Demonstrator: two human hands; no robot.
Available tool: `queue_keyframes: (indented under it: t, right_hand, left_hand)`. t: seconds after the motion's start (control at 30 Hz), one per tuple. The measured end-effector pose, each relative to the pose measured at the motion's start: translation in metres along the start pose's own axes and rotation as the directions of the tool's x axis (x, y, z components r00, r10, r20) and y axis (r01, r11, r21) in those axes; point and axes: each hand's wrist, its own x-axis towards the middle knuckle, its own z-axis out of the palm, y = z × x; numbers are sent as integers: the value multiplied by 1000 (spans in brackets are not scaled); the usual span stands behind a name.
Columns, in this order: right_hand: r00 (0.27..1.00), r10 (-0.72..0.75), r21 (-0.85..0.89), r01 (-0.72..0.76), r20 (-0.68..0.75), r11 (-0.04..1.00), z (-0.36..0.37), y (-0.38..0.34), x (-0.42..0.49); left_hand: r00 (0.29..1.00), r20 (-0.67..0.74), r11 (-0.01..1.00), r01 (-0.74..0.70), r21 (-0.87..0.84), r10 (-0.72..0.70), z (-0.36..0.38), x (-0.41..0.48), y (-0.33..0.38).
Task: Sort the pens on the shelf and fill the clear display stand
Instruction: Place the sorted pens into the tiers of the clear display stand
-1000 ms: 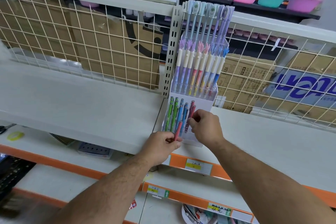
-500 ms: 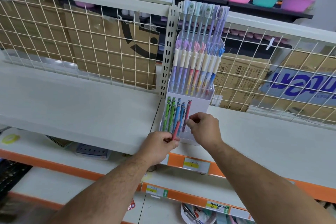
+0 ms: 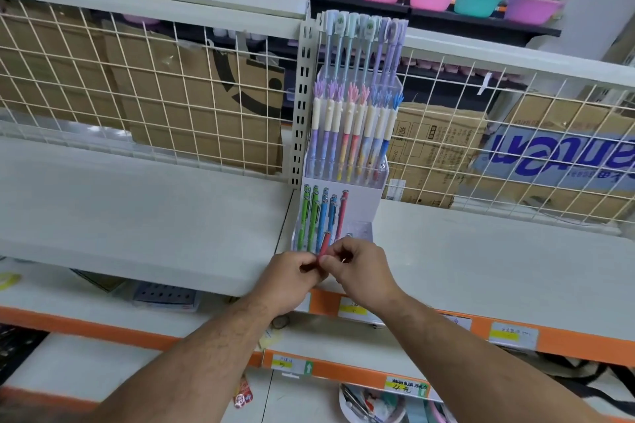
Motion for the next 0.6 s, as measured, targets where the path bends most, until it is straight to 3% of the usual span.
queue_keyframes:
  t: [0.2,0.33,0.43,0.6]
  right_hand:
    - [1000,5,-40,-6,-19,999,-3,-11,-2]
    - [989,19,1,-19,-149,1000,-25,-21,4]
    - [971,36,28,-30,-237,999,-44,-26,12]
    - [956,46,22,-42,-288,999,-55,-27,25]
  left_hand:
    - [997,82,999,9,46,-13,-4,-2,0]
    - [998,57,955,-51,294,35,-20,-6,-6]
    - [1000,-1,898,-11,439,13,-40,-9,-19]
    - [999,3,894,29,447,-34,-47,-6,-25]
